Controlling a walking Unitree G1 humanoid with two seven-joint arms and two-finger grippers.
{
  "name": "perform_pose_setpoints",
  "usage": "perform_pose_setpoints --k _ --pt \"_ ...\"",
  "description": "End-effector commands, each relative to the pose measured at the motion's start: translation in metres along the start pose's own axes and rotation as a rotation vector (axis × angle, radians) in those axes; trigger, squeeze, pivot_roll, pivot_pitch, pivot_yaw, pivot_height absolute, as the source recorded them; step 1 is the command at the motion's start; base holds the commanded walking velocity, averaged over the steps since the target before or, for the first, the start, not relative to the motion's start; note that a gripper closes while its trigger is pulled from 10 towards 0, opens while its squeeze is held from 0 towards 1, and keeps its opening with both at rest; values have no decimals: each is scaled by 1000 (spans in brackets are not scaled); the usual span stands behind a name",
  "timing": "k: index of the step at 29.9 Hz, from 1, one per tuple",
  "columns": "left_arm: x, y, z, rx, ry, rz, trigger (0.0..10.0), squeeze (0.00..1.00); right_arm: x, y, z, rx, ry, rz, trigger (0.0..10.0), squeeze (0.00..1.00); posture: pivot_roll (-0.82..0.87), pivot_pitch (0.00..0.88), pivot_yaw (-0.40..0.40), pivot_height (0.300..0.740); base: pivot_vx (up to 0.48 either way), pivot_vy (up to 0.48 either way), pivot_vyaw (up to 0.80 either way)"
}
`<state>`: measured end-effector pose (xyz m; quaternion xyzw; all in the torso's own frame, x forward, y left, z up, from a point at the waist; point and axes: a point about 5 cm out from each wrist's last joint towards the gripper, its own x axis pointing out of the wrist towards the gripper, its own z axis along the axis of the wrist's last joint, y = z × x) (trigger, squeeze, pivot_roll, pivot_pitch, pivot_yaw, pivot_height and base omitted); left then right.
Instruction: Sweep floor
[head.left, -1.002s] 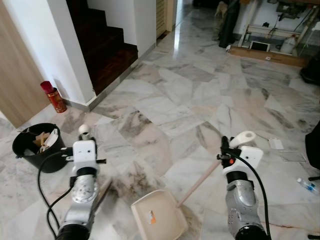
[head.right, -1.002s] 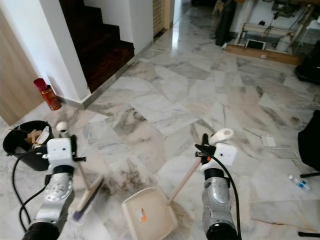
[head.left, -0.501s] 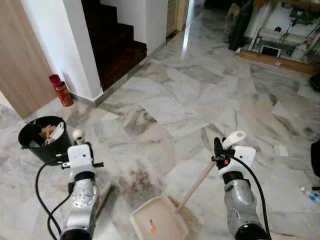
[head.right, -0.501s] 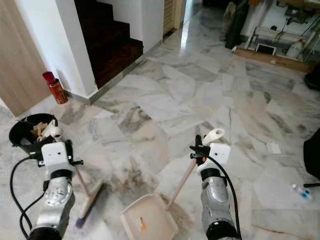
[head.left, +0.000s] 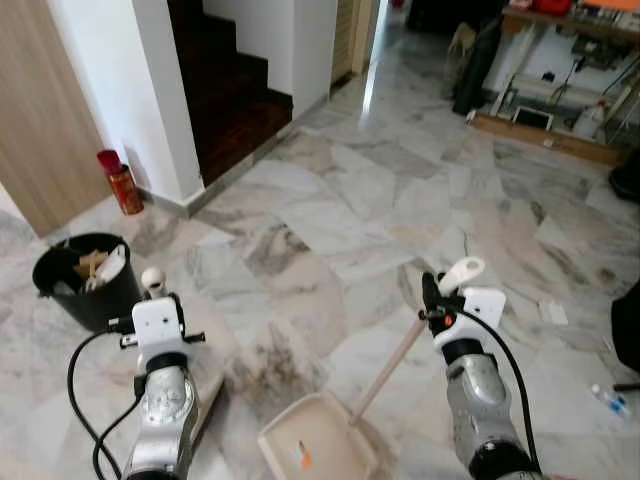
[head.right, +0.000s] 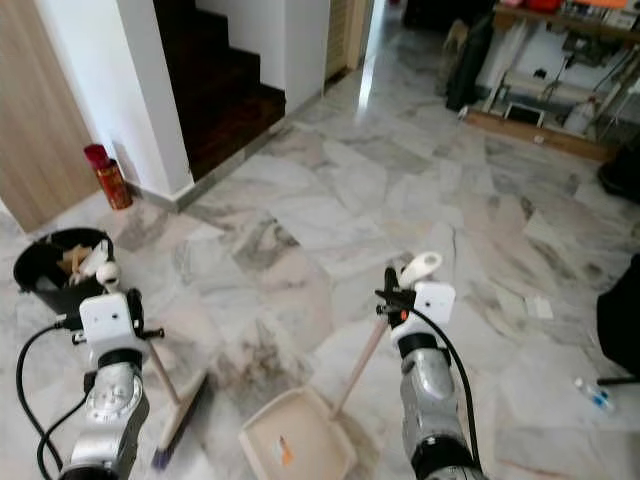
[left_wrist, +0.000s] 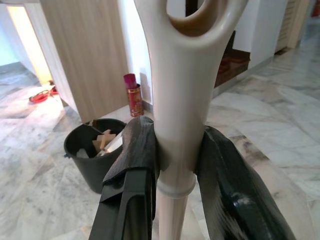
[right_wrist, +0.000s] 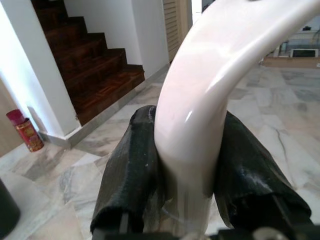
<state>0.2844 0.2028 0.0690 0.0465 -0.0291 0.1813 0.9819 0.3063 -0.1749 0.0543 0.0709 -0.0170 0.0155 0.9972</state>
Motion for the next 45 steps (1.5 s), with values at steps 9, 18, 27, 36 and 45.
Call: perform_pose_setpoints --k 9,18,27,36,45 --pt "19 -5 23 17 -75 -58 10000 0 -7 -4 -2 23 -30 -62 10000 0 -1 0 1 740 278 0 0" --pt "22 -8 29 10 -89 -57 10000 0 -2 -1 3 22 -38 -65 10000 0 18 0 -14 740 286 0 0" --pt "19 -5 28 8 -85 -41 10000 0 0 4 4 25 -40 -52 10000 0 22 13 -25 740 291 0 0" --pt "21 -7 30 5 -86 -46 10000 0 2 5 6 24 -50 -57 10000 0 14 39 -20 740 290 0 0" --pt "22 -11 33 3 -94 -58 10000 0 4 6 9 28 -64 -64 10000 0 8 57 -16 740 290 0 0"
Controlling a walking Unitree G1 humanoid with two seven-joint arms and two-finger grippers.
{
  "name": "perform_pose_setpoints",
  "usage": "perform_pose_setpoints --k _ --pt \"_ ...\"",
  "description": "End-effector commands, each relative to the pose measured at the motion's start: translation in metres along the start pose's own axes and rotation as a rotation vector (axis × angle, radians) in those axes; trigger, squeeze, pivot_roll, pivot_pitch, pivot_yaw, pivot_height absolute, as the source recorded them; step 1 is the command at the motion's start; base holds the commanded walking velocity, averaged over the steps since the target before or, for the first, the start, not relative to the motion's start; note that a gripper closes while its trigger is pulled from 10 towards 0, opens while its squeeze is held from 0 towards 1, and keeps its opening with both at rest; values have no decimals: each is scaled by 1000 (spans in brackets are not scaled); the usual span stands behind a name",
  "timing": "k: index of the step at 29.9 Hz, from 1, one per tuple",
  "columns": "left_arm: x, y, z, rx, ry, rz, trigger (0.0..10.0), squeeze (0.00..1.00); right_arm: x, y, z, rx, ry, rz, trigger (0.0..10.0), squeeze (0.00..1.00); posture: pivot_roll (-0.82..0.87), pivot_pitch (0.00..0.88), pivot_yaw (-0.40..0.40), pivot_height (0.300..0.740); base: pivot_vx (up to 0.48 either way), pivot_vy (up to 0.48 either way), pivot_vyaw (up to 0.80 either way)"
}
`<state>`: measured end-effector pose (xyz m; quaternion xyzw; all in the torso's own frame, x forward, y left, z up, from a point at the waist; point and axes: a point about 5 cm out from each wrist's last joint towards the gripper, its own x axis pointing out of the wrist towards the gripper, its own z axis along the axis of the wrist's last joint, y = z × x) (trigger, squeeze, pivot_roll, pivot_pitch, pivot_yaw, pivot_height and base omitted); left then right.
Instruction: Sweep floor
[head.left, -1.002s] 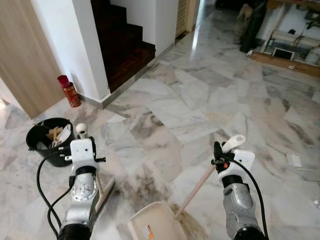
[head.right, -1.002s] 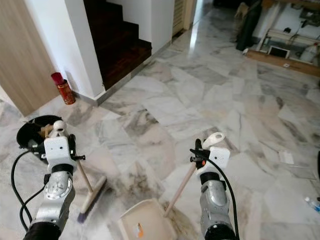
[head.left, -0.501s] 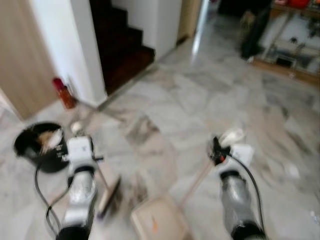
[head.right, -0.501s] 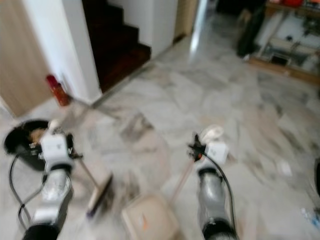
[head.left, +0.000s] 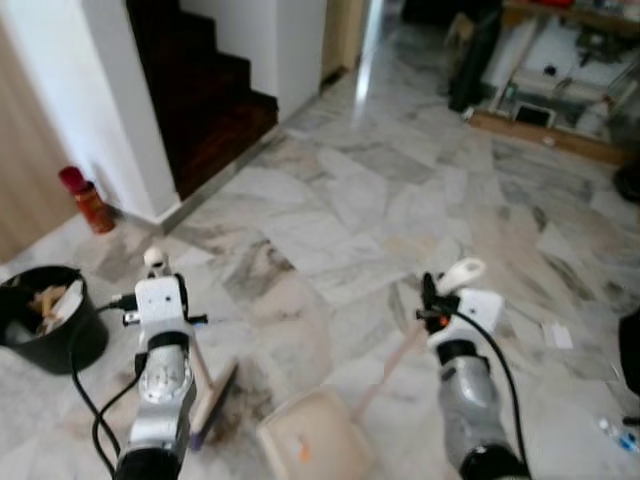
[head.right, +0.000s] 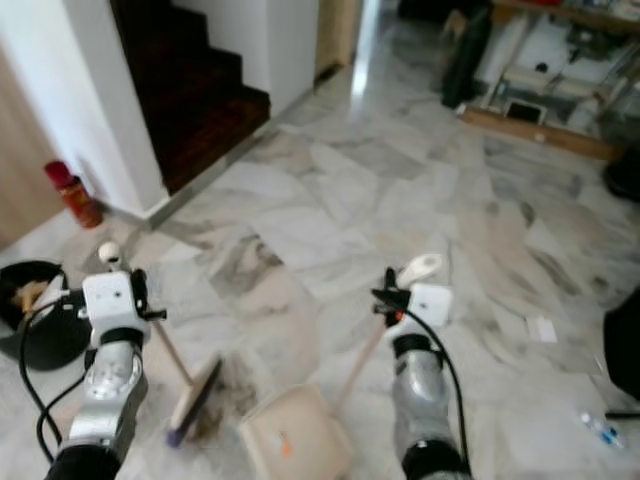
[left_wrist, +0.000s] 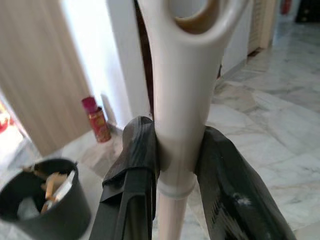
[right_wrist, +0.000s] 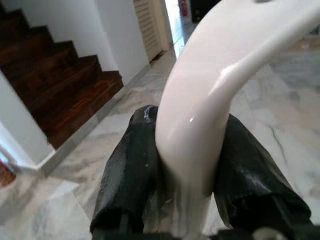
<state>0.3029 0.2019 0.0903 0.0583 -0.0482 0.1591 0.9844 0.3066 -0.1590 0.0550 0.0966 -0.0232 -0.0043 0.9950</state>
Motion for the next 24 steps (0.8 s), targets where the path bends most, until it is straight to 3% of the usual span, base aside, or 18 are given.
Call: perform_pose_setpoints --k 1,24 --pt "4 -5 12 -11 -51 -14 10000 0 4 -9 12 -23 -51 -22 10000 0 8 58 -16 740 289 0 0" --pt "5 -9 15 -11 -56 -23 10000 0 6 -7 14 -24 -58 -17 10000 0 -2 76 -21 740 300 0 0"
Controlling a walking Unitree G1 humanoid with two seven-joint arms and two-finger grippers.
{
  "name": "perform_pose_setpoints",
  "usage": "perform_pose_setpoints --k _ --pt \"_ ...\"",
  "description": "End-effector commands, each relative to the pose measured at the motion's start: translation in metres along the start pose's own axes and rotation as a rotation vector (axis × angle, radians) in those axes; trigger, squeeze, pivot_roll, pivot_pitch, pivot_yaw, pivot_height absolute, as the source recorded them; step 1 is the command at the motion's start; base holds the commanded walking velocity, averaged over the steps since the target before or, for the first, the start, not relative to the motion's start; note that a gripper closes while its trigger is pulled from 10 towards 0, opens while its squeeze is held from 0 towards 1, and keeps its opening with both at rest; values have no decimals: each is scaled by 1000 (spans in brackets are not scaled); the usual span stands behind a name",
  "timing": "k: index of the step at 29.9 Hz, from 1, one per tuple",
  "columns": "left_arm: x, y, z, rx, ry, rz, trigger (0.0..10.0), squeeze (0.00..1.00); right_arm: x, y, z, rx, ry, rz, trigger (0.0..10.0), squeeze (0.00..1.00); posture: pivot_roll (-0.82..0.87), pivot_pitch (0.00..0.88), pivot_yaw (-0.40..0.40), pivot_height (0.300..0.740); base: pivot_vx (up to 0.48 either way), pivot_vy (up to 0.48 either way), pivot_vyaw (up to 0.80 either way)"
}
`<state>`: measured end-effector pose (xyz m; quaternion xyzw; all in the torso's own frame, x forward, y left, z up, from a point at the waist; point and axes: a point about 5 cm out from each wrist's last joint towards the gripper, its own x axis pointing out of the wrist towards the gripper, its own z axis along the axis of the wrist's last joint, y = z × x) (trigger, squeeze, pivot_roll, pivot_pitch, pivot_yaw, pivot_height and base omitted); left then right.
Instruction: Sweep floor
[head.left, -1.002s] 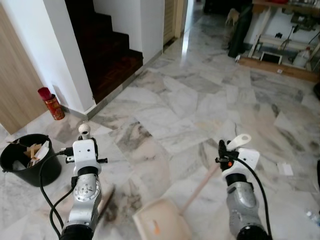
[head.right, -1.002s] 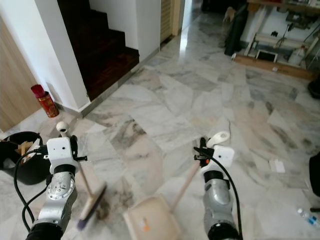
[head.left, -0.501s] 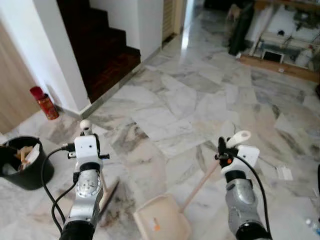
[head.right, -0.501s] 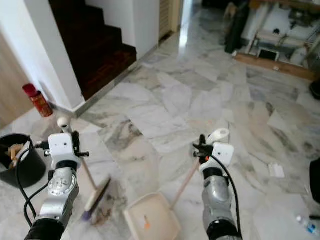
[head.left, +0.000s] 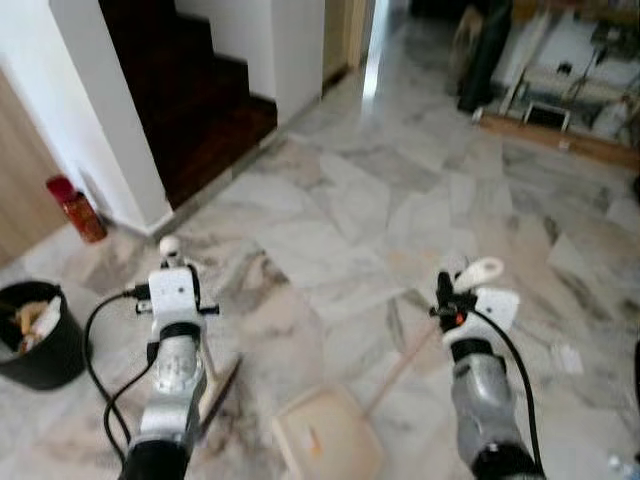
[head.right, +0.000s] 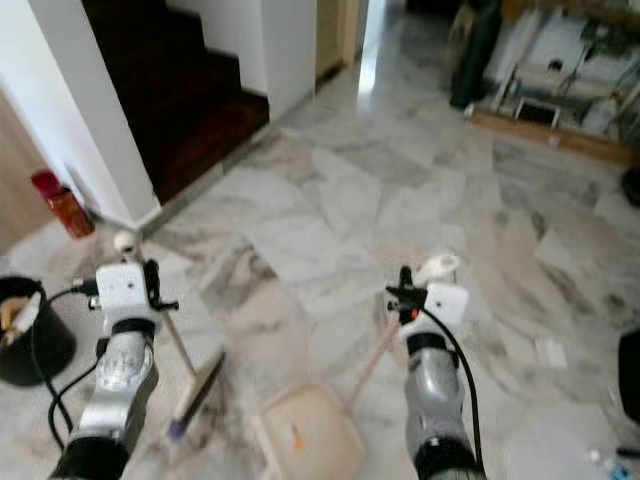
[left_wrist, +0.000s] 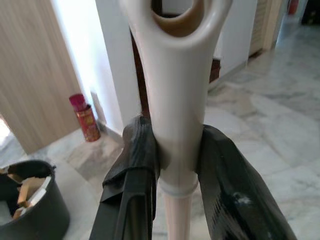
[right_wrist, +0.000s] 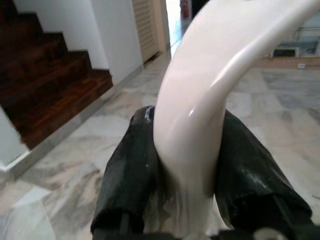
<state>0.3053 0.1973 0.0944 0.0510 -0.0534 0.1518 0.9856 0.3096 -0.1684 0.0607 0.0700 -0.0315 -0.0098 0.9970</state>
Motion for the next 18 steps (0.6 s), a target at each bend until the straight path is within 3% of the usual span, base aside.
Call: perform_pose_setpoints --k 1,18 --pt "4 -4 10 7 -47 -9 10000 0 3 1 7 31 -41 -9 10000 0 -2 76 -21 740 311 0 0" --pt "3 -4 10 7 -48 -18 10000 0 3 4 7 36 -45 -7 10000 0 6 66 -15 740 311 0 0"
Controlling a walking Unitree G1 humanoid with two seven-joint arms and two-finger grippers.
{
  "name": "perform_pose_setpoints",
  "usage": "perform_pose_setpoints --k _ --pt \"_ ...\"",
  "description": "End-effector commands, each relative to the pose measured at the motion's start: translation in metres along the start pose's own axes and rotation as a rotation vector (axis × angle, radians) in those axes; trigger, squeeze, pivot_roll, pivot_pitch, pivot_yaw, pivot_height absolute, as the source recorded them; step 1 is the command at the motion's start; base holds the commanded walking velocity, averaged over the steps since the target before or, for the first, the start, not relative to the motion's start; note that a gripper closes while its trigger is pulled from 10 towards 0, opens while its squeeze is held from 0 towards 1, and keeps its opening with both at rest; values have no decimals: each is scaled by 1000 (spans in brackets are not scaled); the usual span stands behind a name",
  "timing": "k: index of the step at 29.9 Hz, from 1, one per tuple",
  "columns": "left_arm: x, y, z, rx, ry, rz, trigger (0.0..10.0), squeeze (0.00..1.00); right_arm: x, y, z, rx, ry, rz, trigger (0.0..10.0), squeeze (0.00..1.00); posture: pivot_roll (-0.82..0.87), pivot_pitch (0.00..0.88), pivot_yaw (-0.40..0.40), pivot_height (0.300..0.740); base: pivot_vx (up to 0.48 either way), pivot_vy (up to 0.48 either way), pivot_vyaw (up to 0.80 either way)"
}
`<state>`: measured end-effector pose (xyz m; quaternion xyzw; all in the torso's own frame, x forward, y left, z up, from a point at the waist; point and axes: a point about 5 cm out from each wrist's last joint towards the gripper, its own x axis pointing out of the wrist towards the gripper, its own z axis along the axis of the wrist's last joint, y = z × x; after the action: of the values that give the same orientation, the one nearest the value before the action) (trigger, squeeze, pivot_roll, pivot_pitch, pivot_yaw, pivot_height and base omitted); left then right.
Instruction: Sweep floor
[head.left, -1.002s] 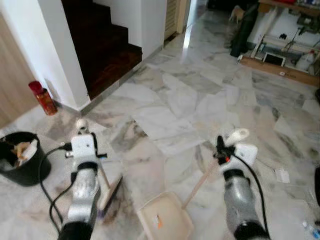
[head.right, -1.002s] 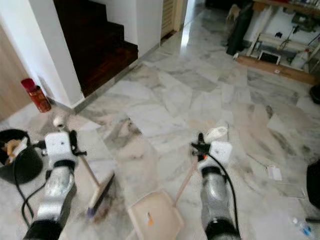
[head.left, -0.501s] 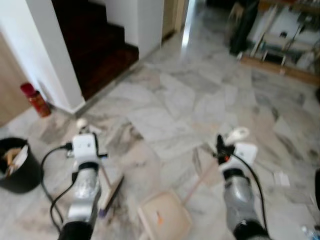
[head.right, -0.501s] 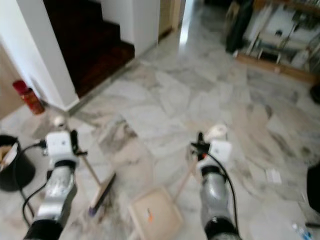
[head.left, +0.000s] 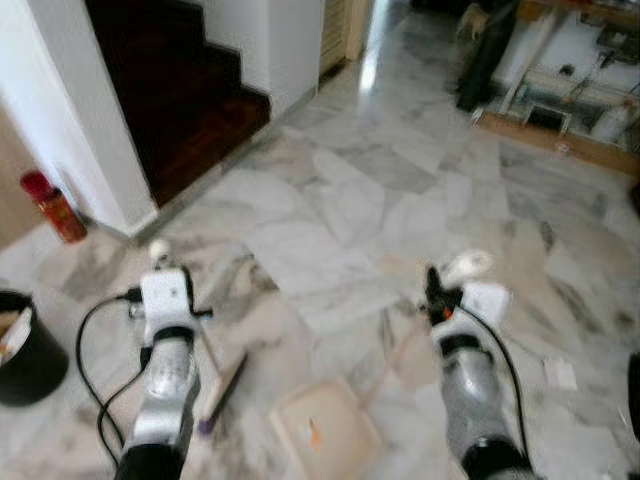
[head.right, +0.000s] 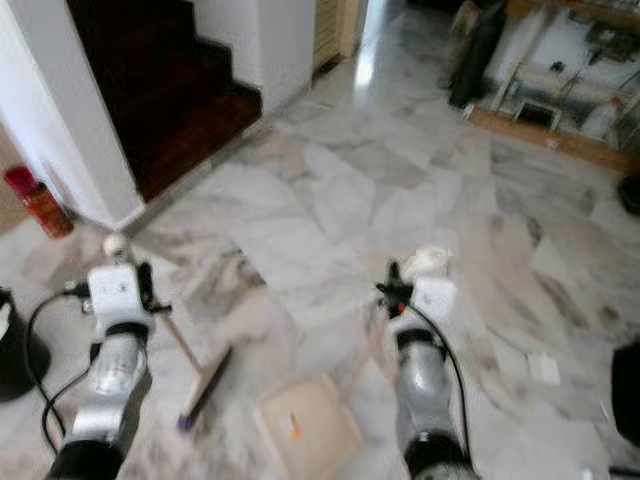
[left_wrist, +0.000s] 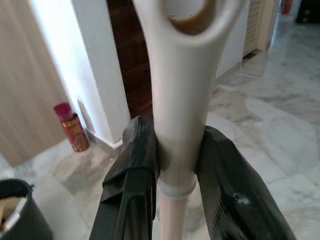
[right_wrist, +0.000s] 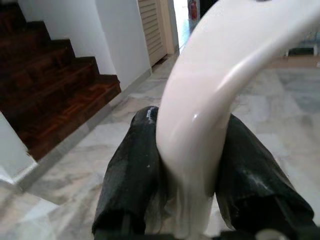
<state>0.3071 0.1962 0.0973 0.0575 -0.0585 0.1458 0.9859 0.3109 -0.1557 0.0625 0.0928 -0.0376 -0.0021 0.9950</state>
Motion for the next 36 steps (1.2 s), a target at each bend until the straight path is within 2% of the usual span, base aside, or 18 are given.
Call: perform_pose_setpoints --k 1,23,36 --pt "2 -3 7 -4 -35 -6 10000 0 1 -8 7 -11 -35 -21 10000 0 6 66 -15 740 311 0 0" --pt "2 -8 8 -10 -40 -37 10000 0 -2 -6 3 -9 -30 -21 10000 0 4 0 2 740 313 0 0" --pt "4 -12 8 -14 -42 -54 10000 0 -3 -5 2 -9 -32 -21 10000 0 -3 0 8 740 317 0 0"
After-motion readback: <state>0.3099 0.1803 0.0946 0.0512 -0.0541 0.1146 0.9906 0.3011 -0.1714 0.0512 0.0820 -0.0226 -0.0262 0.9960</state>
